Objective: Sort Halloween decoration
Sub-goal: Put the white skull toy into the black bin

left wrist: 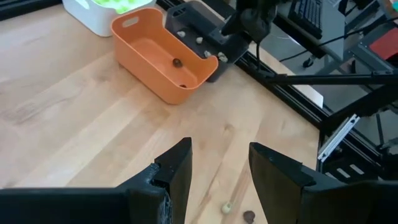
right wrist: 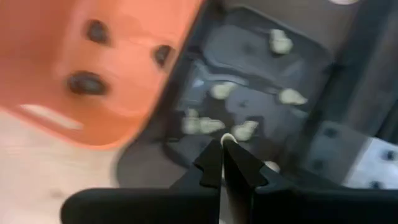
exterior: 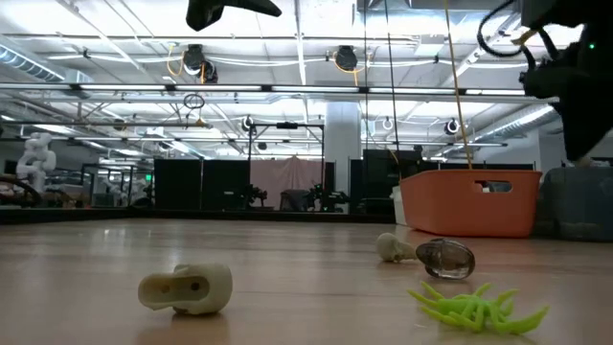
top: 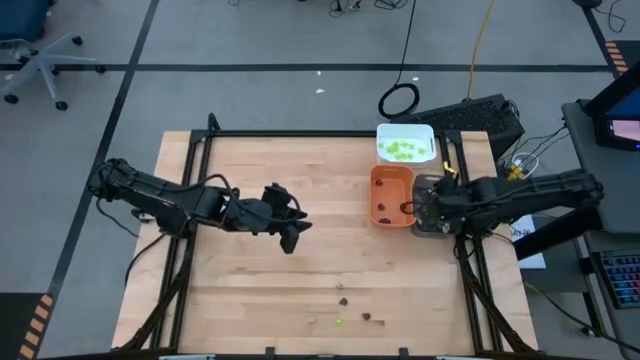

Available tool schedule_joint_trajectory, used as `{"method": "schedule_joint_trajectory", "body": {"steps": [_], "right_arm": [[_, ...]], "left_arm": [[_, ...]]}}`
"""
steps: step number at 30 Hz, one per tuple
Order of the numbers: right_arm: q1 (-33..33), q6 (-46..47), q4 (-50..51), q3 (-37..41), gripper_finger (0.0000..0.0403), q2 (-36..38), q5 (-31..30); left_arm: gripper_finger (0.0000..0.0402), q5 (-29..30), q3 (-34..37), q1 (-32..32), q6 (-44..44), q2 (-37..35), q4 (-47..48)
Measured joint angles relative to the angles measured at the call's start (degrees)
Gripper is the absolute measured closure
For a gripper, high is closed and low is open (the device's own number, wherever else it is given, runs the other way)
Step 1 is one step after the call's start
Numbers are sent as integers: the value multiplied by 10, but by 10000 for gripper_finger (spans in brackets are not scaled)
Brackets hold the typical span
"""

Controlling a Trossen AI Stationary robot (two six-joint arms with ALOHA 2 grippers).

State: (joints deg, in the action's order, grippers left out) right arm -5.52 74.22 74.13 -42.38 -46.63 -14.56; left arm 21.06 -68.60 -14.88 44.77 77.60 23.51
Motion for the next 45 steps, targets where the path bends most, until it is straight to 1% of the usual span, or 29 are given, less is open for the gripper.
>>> {"method": "schedule_joint_trajectory", "body": {"steps": [8, 11, 14, 18, 20, 23, 27, 30, 33, 38, 40, 42, 45], "right_arm": [[36, 3, 2, 5, 403, -44, -17], [52, 4, 3, 5, 395, -70, -10], [59, 5, 7, 1, 367, -92, 10], [59, 25, 27, -33, 310, -106, 33], [58, 32, 42, -66, 281, -105, 31], [49, 20, 38, -133, 244, -99, 25], [23, 18, 10, -224, 217, -100, 0], [-11, 3, -60, -271, 214, -113, -39], [-45, -20, -102, -297, 219, -142, -63], [-94, -36, -133, -308, 229, -204, -54], [-113, -34, -147, -308, 230, -227, -47], [-135, -34, -163, -309, 231, -243, -47], [-166, -38, -187, -309, 231, -263, -47]], "left_arm": [[238, 0, 0, -2, -1, 15, 0], [238, -16, 0, -5, -3, 19, 2], [238, -20, 0, -8, -3, 22, 1], [238, -27, 0, -15, -5, 23, 1], [238, -31, 0, -22, -5, 23, 1], [238, -33, 0, -38, -10, 23, 2], [238, -33, 0, -62, -21, 23, 4], [238, -33, 0, -80, -22, 23, 15], [238, -32, 0, -97, -23, 23, 33], [237, -30, 6, -132, -21, 34, 30], [232, -31, 7, -153, -40, 43, 12], [222, -24, 6, -175, -60, 58, -12], [199, -9, 7, -205, -63, 89, -34]]}}
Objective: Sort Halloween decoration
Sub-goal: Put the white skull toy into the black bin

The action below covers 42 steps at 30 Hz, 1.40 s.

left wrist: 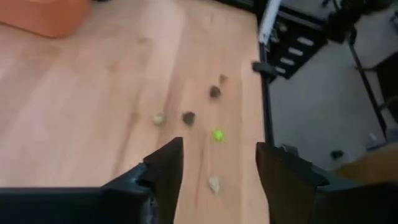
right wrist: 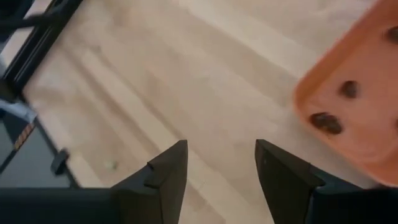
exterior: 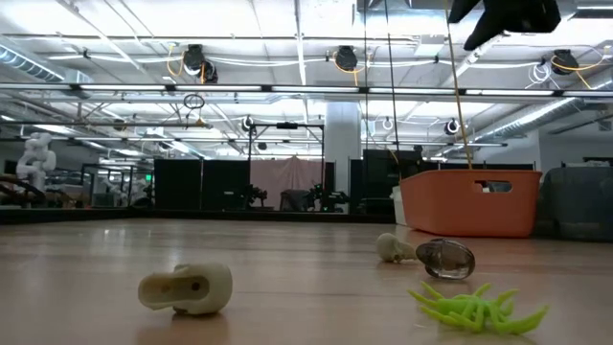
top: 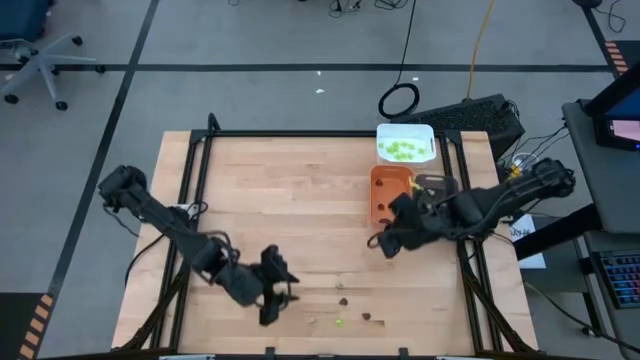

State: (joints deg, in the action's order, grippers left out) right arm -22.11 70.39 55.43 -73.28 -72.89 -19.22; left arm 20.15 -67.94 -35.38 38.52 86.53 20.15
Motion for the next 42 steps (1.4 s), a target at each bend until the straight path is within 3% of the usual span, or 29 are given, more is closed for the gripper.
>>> {"method": "schedule_joint_trajectory", "body": {"steps": [8, 13, 21, 30, 42], "right_arm": [[-66, -42, -23, -1, 232, -24, 0], [-82, -79, -11, -1, 232, -24, 0], [-104, -116, -8, -1, 232, -24, -2], [-141, -127, -8, -1, 232, -24, -2], [-178, -108, -8, -1, 232, -24, -4]], "left_arm": [[151, 3, 0, -50, 50, 85, -54], [151, 3, -1, -66, 62, 131, -101], [151, 5, -46, -68, 61, 205, -104], [151, -2, -49, -67, 77, 281, -120], [151, 0, -49, -62, 122, 319, -121]]}}
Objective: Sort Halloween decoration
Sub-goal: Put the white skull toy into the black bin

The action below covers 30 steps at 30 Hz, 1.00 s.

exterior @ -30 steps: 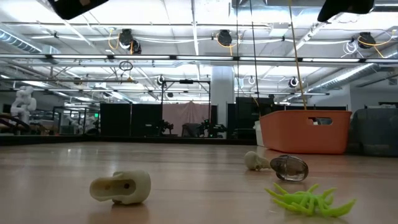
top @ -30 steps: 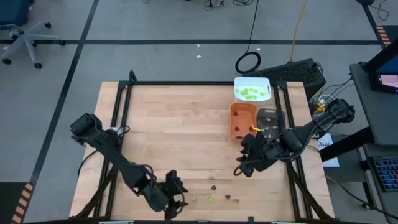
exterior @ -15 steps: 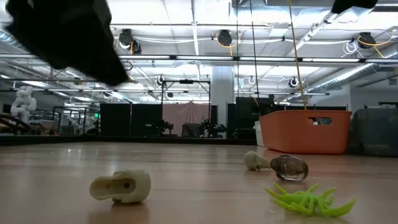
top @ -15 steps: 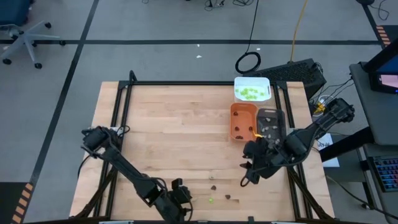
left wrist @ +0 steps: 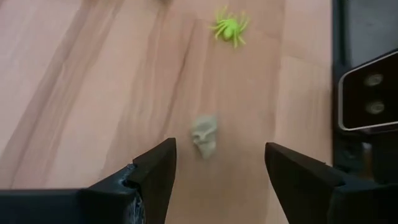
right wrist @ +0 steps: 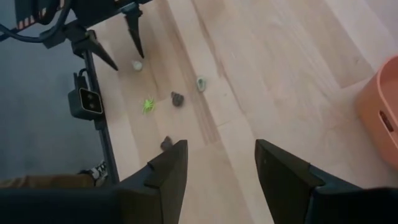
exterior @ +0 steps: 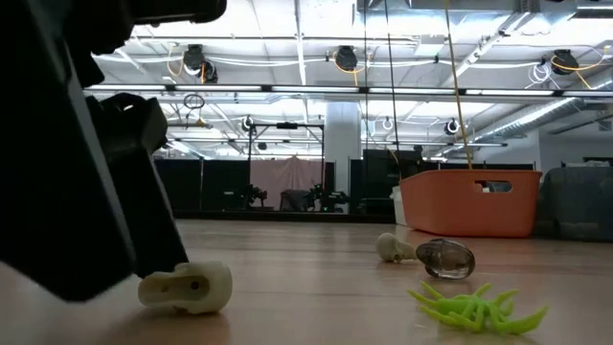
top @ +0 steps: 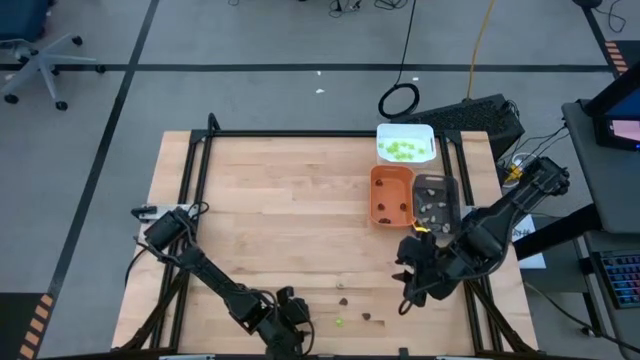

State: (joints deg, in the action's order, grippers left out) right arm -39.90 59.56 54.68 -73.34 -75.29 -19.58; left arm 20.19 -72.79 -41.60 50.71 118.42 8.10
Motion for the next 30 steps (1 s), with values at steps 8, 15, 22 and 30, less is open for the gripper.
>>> {"method": "schedule_joint_trajectory", "body": {"steps": [8, 15, 22, 30], "right_arm": [[-10, 8, 2, 0, 232, 0, -3], [-10, 7, 5, 0, 232, 0, -3], [-10, 8, 16, 0, 232, 0, -3], [-10, 7, 20, 0, 232, 0, -17]], "left_arm": [[184, 14, 0, 8, -52, 0, 3], [247, -6, 0, 17, -98, 13, -5], [308, -4, -2, 18, -97, 26, -19], [382, 1, -2, 19, -96, 27, -21]]}}
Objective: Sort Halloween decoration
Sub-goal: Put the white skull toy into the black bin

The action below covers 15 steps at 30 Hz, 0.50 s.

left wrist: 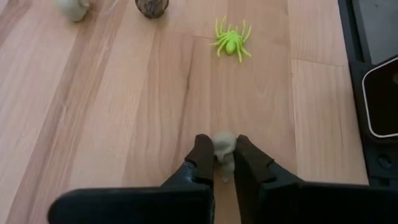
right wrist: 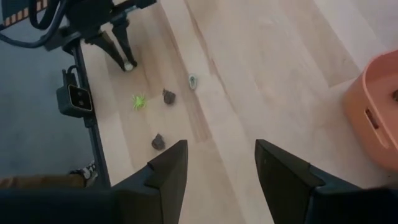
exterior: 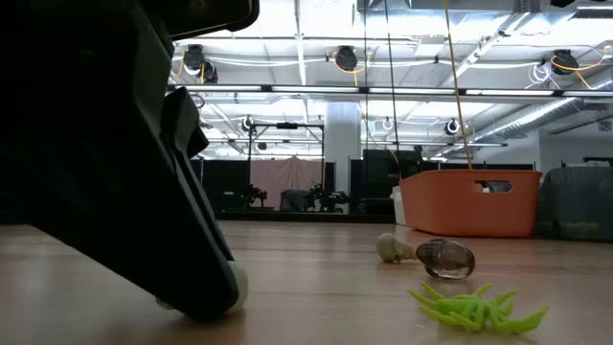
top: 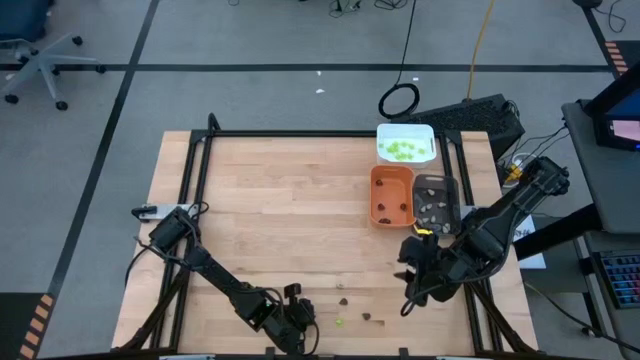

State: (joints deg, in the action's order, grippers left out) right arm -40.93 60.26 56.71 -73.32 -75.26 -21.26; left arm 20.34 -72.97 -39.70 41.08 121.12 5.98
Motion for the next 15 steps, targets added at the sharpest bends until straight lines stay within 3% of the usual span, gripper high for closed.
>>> {"method": "schedule_joint_trajectory", "body": {"steps": [7, 15], "right_arm": [[0, -1, 0, 0, 232, 0, -14], [0, -19, -25, 0, 232, 0, -13]], "left_arm": [[384, -6, -5, 5, 1, -7, 8], [387, -8, -65, 21, -15, -36, 21]]}}
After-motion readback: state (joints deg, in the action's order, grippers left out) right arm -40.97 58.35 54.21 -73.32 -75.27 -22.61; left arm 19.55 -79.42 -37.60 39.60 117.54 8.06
